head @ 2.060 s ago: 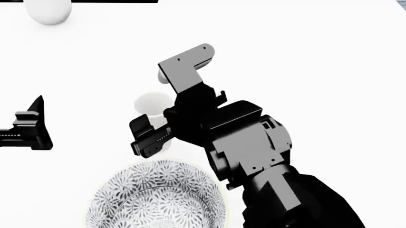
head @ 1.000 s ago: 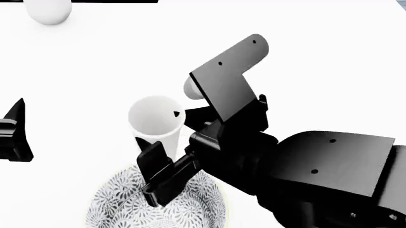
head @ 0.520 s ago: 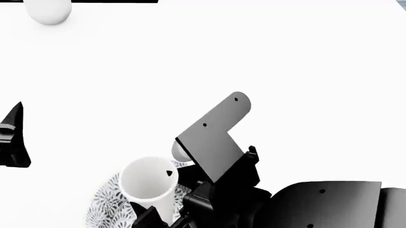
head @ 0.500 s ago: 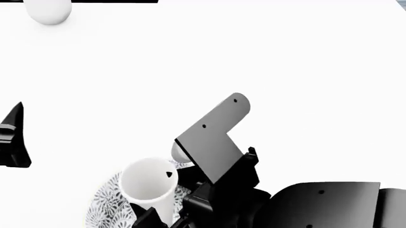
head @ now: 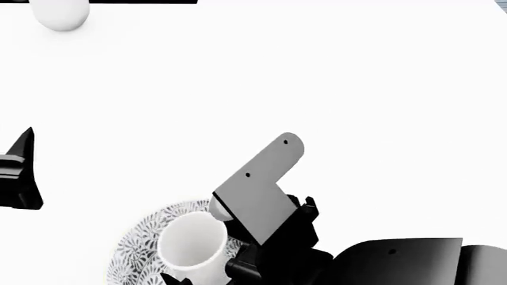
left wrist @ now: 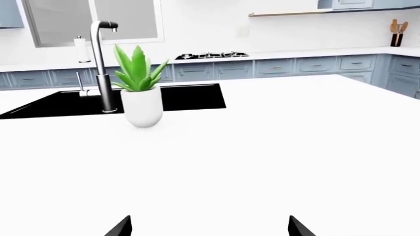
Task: Place the cup inside the bowl on the dining table and move the bowl to any counter.
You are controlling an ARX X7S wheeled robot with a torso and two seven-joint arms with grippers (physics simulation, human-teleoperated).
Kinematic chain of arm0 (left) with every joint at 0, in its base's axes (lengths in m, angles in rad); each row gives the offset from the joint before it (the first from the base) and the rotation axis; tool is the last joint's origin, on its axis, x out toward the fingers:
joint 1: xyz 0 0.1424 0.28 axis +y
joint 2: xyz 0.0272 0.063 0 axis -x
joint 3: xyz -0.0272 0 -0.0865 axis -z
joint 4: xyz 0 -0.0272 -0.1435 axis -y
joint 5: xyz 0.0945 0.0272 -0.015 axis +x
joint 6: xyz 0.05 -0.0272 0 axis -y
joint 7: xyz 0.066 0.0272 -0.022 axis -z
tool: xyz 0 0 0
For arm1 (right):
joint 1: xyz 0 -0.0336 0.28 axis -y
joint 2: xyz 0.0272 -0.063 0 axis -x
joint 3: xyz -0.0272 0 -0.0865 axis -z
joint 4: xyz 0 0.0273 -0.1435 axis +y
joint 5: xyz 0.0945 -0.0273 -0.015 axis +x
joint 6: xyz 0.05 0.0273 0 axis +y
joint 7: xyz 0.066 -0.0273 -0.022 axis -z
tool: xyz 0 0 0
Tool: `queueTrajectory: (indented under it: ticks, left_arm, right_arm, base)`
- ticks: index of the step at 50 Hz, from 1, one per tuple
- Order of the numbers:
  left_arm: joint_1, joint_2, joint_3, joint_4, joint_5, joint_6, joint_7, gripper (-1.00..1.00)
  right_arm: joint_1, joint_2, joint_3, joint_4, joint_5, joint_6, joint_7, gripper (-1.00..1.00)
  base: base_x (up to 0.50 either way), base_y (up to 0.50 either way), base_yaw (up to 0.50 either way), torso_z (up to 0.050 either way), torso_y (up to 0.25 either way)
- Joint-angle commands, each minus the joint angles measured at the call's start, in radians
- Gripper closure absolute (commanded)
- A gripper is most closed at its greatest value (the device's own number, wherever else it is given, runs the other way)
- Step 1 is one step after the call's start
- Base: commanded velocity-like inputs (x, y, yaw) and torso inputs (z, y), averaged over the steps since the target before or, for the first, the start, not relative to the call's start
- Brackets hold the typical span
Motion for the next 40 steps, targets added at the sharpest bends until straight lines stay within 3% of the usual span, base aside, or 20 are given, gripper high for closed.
queueTrajectory:
  ticks: [1,32,33,34,35,40]
  left_arm:
    - [-0.010,0.003,0.009,0.000,-0.004,-0.003,-0.007,-1.00]
    - [-0.014,-0.001,0.017,-0.001,-0.013,0.006,-0.005,-1.00]
    - [-0.017,0.001,0.020,-0.002,-0.011,0.007,-0.006,-1.00]
    - [-0.008,-0.001,0.015,0.002,-0.014,0.010,-0.004,-1.00]
    - [-0.005,-0.002,0.015,0.003,-0.015,0.010,-0.003,-1.00]
    - [-0.007,0.004,0.025,-0.003,-0.008,0.015,-0.002,-1.00]
  right_arm:
    - [0.008,0.006,0.005,-0.010,0.001,0.003,0.002,-1.00]
    - [0.115,0.074,0.134,-0.033,0.113,-0.044,0.045,-1.00]
    - [0.120,0.086,0.148,-0.029,0.137,-0.052,0.052,-1.00]
    - [0.007,0.236,0.206,0.064,0.287,-0.162,0.098,-1.00]
    - [-0.004,0.289,0.206,0.063,0.326,-0.164,0.088,-1.00]
    - [-0.041,0.321,0.214,0.090,0.352,-0.189,0.042,-1.00]
  base:
    - [0.00,0.00,0.00,0.000,0.000]
    - [0.00,0.00,0.00,0.000,0.000]
    - [0.00,0.00,0.00,0.000,0.000]
    - [0.00,0.00,0.00,0.000,0.000]
    - [0.00,0.00,0.00,0.000,0.000]
    - [0.00,0.00,0.00,0.000,0.000]
